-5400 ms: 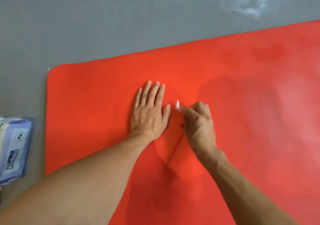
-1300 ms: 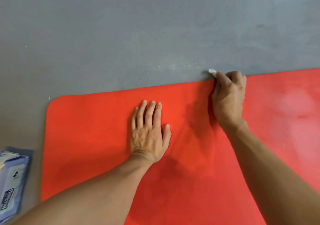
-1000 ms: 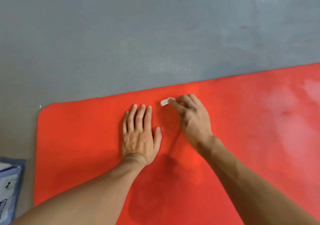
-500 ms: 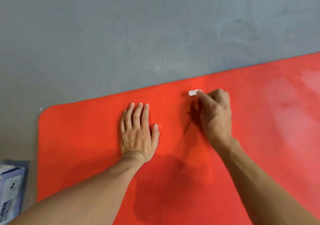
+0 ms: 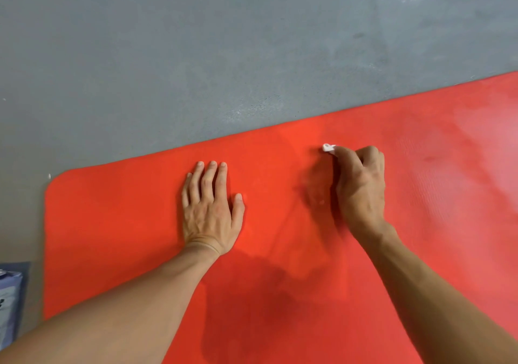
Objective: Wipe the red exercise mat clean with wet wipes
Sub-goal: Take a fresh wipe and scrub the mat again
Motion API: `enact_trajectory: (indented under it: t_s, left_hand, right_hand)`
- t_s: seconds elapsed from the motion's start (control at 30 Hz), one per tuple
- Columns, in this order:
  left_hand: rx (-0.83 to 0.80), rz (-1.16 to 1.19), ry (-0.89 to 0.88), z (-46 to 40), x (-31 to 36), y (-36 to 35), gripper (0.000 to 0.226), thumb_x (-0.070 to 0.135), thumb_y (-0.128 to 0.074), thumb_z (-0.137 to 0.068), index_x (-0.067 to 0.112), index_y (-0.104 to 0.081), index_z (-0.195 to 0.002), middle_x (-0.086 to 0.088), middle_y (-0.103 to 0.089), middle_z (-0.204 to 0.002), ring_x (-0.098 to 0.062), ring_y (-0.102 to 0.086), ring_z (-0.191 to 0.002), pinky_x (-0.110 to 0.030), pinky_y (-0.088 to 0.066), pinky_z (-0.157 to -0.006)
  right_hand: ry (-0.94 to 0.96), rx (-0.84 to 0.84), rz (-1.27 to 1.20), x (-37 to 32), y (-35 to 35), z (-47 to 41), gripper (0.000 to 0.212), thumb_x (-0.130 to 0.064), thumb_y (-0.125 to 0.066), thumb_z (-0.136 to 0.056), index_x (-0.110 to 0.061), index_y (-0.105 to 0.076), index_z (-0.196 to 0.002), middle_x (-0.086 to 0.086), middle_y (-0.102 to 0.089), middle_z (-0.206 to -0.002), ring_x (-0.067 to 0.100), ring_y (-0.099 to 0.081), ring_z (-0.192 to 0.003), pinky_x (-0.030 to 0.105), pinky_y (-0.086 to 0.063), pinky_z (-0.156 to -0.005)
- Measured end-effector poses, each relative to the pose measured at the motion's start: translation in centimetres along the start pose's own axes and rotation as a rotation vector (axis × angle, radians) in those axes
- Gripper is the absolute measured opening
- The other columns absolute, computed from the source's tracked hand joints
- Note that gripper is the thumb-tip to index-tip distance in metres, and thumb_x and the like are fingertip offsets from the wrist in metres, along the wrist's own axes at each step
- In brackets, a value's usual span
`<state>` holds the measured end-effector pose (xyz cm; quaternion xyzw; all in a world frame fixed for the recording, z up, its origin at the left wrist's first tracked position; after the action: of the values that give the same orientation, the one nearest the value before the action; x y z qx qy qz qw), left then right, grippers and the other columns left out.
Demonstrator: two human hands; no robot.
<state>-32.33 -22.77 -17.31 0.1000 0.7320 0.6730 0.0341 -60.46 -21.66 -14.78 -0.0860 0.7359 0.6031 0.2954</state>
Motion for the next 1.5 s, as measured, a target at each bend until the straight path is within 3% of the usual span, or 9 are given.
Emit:
enact_trajectory:
  t_s: [0.1, 0.27, 0.4, 0.53, 0.67, 0.8, 0.93, 1.17, 1.5]
  left_hand:
    - [0.001, 0.010, -0.001, 0.1, 0.0, 0.0, 0.068, 0.041, -0.046, -0.097, 0.007, -0.044, -0.156, -0.014, -0.045, -0.157, -0.035, -0.030, -0.154, -0.055, -0.022, -0.126]
    - [0.020, 0.020, -0.009, 0.2, 0.0, 0.0, 0.066, 0.040, -0.045, -0.098, 0.007, -0.045, -0.155, -0.014, -0.045, -0.157, -0.035, -0.030, -0.154, -0.054, -0.022, -0.126]
    - [0.018, 0.023, -0.007, 0.3, -0.2, -0.1, 0.067, 0.041, -0.044, -0.097, 0.008, -0.043, -0.155, -0.013, -0.044, -0.157, -0.035, -0.030, -0.154, -0.054, -0.023, -0.126]
    - [0.024, 0.029, -0.001, 0.3, 0.0, -0.1, 0.067, 0.041, -0.042, -0.098, 0.007, -0.044, -0.155, -0.014, -0.044, -0.157, -0.035, -0.030, -0.153, -0.055, -0.023, -0.125]
    - [0.018, -0.016, -0.014, 0.6, 0.4, -0.2, 0.064, 0.040, -0.040, -0.101, 0.006, -0.044, -0.155, -0.020, -0.044, -0.155, -0.041, -0.030, -0.152, -0.061, -0.023, -0.124]
    - [0.003, 0.003, -0.170, 0.3, 3.5, 0.2, 0.058, 0.038, -0.044, -0.101, 0.014, -0.051, -0.152, -0.017, -0.049, -0.150, -0.042, -0.031, -0.151, -0.070, -0.019, -0.122]
    - [-0.042, 0.091, -0.400, 0.4, 11.2, 0.5, 0.057, 0.040, -0.049, -0.098, 0.020, -0.054, -0.152, -0.012, -0.052, -0.150, -0.039, -0.035, -0.151, -0.072, -0.017, -0.120]
    - [-0.054, 0.085, -0.232, -4.2, 16.0, -1.7, 0.065, 0.040, -0.046, -0.099, 0.009, -0.044, -0.156, -0.016, -0.044, -0.160, -0.036, -0.030, -0.155, -0.057, -0.020, -0.127]
    - [-0.079, 0.024, -0.205, -4.1, 16.3, -2.5, 0.072, 0.043, -0.051, -0.097, 0.010, -0.040, -0.159, -0.014, -0.039, -0.164, -0.036, -0.024, -0.157, -0.057, -0.022, -0.126]
  right_hand:
    - [0.118, -0.069, 0.082, 1.1, -0.2, 1.5, 0.055, 0.004, -0.058, -0.095, -0.025, -0.058, -0.142, 0.006, -0.044, -0.104, 0.025, -0.041, -0.097, 0.025, -0.034, -0.088]
    - [0.135, -0.040, 0.072, 1.9, -0.6, 2.6, 0.052, 0.007, -0.056, -0.097, -0.015, -0.056, -0.144, 0.009, -0.045, -0.103, 0.027, -0.041, -0.093, 0.029, -0.037, -0.087]
    - [0.242, -0.061, 0.041, 2.9, 0.7, 2.7, 0.048, 0.010, -0.059, -0.093, -0.010, -0.062, -0.137, 0.012, -0.048, -0.093, 0.031, -0.045, -0.086, 0.040, -0.046, -0.078]
    - [0.198, -0.068, 0.082, 4.8, 1.6, 3.6, 0.047, -0.005, -0.059, -0.097, -0.016, -0.057, -0.143, 0.009, -0.049, -0.105, 0.029, -0.044, -0.094, 0.037, -0.045, -0.085]
    - [0.196, -0.092, 0.085, 5.1, 1.3, 3.4, 0.052, -0.016, -0.042, -0.092, -0.016, -0.056, -0.142, 0.009, -0.052, -0.110, 0.029, -0.044, -0.094, 0.038, -0.043, -0.091]
    - [0.173, -0.093, 0.063, 5.4, 1.5, 3.1, 0.054, -0.019, -0.034, -0.092, -0.014, -0.060, -0.139, 0.010, -0.055, -0.109, 0.029, -0.045, -0.092, 0.037, -0.043, -0.090]
    - [0.162, -0.085, 0.039, 5.2, 1.7, 3.3, 0.049, -0.021, -0.031, -0.099, -0.016, -0.060, -0.139, 0.009, -0.054, -0.109, 0.027, -0.044, -0.093, 0.036, -0.043, -0.091]
    - [0.188, -0.072, 0.035, 5.2, 1.8, 3.2, 0.046, -0.017, -0.038, -0.100, -0.018, -0.058, -0.141, 0.007, -0.055, -0.110, 0.028, -0.048, -0.091, 0.037, -0.046, -0.091]
    - [0.217, -0.013, 0.061, 5.4, 1.5, 3.4, 0.037, -0.008, -0.051, -0.104, -0.008, -0.061, -0.140, 0.009, -0.060, -0.111, 0.027, -0.052, -0.090, 0.039, -0.050, -0.090]
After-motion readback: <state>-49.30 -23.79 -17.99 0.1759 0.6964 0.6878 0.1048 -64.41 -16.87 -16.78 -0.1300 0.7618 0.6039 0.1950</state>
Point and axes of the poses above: each hand's wrist, its own z-axis away from the middle knuckle, its own y-axis out of the back of the hand, x = y × z, the point moved 7 cm from there along -z, towards the middle knuckle
